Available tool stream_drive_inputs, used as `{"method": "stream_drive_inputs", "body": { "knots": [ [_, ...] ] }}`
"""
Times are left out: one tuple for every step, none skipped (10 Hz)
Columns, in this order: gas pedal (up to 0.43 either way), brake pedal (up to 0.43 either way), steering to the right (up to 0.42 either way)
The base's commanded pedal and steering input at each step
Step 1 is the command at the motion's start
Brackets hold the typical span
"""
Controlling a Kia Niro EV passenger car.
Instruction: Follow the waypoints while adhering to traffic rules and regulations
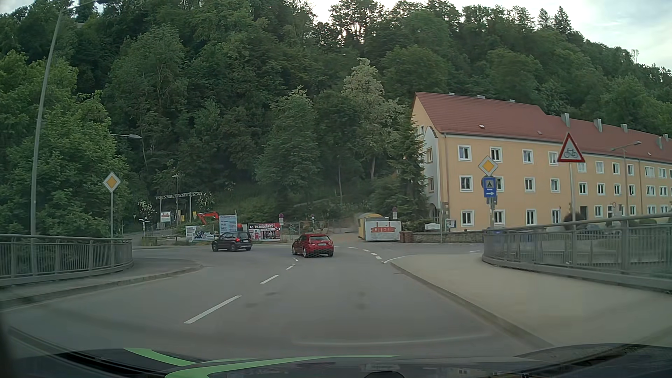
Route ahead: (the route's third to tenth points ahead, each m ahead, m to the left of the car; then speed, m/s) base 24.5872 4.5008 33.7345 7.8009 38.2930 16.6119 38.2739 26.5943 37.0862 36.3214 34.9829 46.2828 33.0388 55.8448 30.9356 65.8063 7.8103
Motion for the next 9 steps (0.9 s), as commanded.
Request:
{"method": "stream_drive_inputs", "body": {
  "knots": [
    [0.000, 0.000, 0.004],
    [0.000, 0.000, 0.004],
    [0.000, 0.000, 0.004],
    [0.000, 0.000, 0.004],
    [0.000, 0.000, 0.003],
    [0.000, 0.000, 0.003],
    [0.000, 0.000, 0.003],
    [0.000, 0.000, 0.000],
    [0.000, 0.000, -0.003]
  ]
}}
